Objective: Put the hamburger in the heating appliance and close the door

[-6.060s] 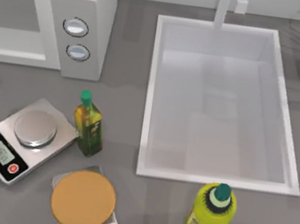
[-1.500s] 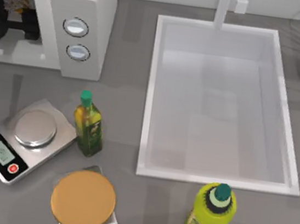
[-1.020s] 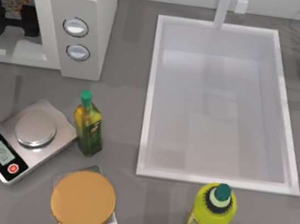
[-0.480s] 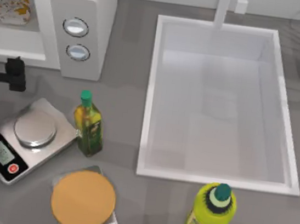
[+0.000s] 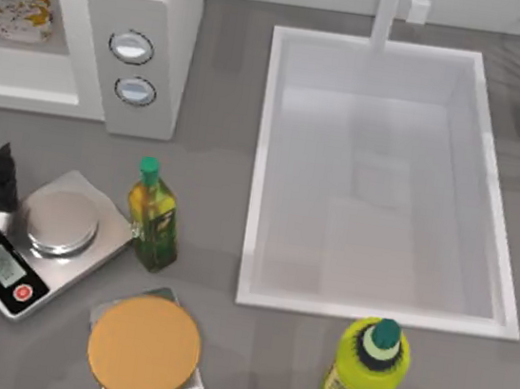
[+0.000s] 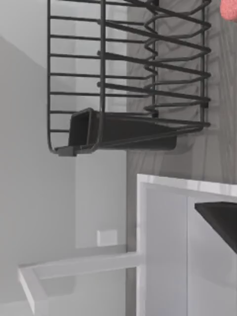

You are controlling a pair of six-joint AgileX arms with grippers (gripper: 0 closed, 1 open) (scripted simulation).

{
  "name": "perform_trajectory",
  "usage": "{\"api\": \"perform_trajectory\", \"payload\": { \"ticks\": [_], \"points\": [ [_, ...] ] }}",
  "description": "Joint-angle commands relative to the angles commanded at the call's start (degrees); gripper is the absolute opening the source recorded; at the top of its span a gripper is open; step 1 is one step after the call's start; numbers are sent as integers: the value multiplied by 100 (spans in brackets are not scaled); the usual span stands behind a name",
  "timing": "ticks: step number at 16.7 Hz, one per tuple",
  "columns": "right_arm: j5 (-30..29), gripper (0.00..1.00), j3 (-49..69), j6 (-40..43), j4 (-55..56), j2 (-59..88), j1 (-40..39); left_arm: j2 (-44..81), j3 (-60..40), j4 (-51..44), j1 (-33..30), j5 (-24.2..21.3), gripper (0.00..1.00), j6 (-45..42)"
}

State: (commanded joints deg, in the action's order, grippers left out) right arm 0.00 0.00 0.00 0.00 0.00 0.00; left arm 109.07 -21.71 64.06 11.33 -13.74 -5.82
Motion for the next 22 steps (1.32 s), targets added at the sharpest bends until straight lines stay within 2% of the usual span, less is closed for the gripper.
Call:
{"api": "perform_trajectory", "payload": {
  "ticks": [7,11,18,22],
  "points": [
    [0,100,0,0,0,0,0,-150,-87,-192,-14,23,100,0],
    [0,100,0,0,0,0,0,-907,-292,-1083,-30,14,100,3],
    [0,100,0,0,0,0,0,-2442,-661,-3177,-37,33,100,8],
    [0,100,0,0,0,0,0,-2828,-766,-3627,-23,47,100,15]
  ]
}}
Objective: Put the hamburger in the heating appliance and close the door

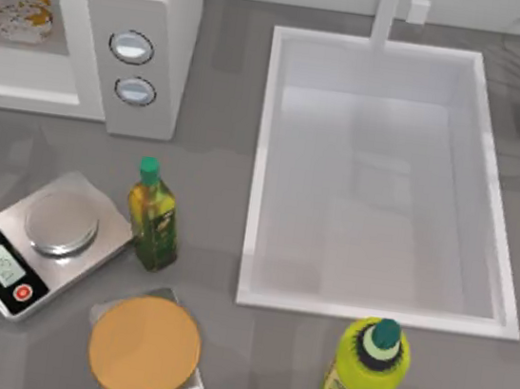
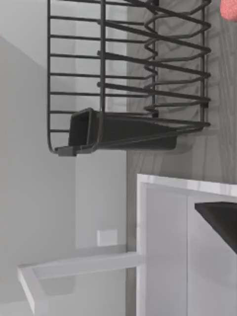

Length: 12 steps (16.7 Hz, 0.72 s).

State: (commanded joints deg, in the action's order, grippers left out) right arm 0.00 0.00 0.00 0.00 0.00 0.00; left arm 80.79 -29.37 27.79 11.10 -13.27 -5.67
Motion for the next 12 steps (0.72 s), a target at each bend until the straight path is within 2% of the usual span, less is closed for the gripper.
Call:
{"api": "perform_trajectory", "payload": {
  "ticks": [6,12],
  "points": [
    [0,100,0,0,0,0,0,-157,115,-82,-45,36,100,33],
    [0,100,0,0,0,0,0,-2010,775,-712,-296,338,100,212]
  ]
}}
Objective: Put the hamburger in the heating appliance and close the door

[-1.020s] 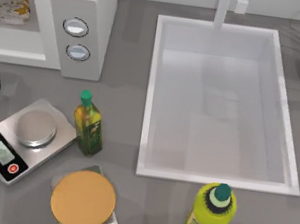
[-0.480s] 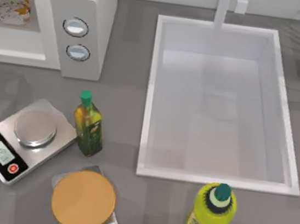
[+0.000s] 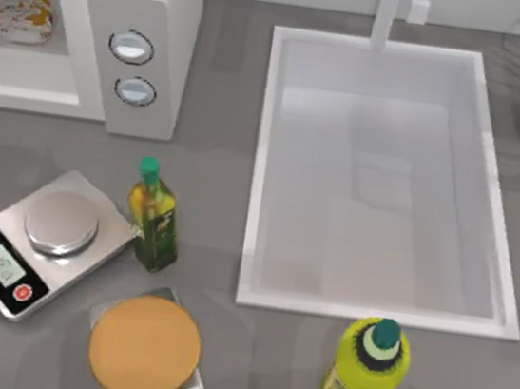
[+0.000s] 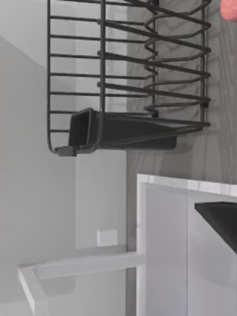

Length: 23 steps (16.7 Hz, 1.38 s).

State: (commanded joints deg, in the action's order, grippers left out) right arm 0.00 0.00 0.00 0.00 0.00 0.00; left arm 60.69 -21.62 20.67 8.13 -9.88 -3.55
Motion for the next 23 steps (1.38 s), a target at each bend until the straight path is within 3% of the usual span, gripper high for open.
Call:
{"api": "perform_trajectory", "payload": {
  "ticks": [13,22,23],
  "points": [
    [0,100,0,0,0,0,0,-5361,1755,-1681,-603,803,100,305],
    [0,100,0,0,0,0,0,-6069,2162,-2067,-813,988,100,355],
    [0,100,0,0,0,0,0,-6069,2162,-2067,-813,988,92,355]
  ]
}}
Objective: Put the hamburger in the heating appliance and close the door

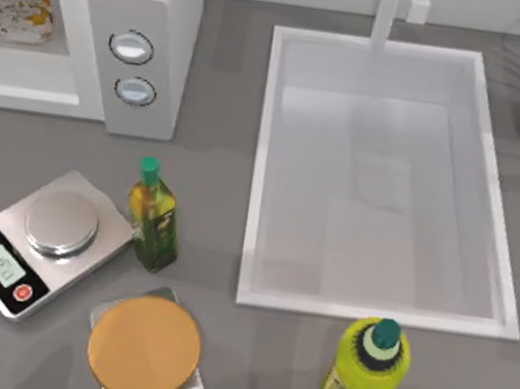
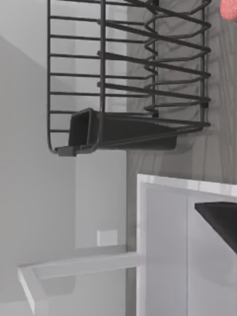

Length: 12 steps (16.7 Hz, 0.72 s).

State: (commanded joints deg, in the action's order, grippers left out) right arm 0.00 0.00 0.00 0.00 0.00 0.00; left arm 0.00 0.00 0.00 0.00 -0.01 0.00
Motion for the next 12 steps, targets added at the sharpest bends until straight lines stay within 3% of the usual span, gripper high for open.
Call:
{"api": "perform_trajectory", "payload": {
  "ticks": [12],
  "points": [
    [0,100,0,0,0,0,0,0,0,0,0,0,2,0]
  ]
}}
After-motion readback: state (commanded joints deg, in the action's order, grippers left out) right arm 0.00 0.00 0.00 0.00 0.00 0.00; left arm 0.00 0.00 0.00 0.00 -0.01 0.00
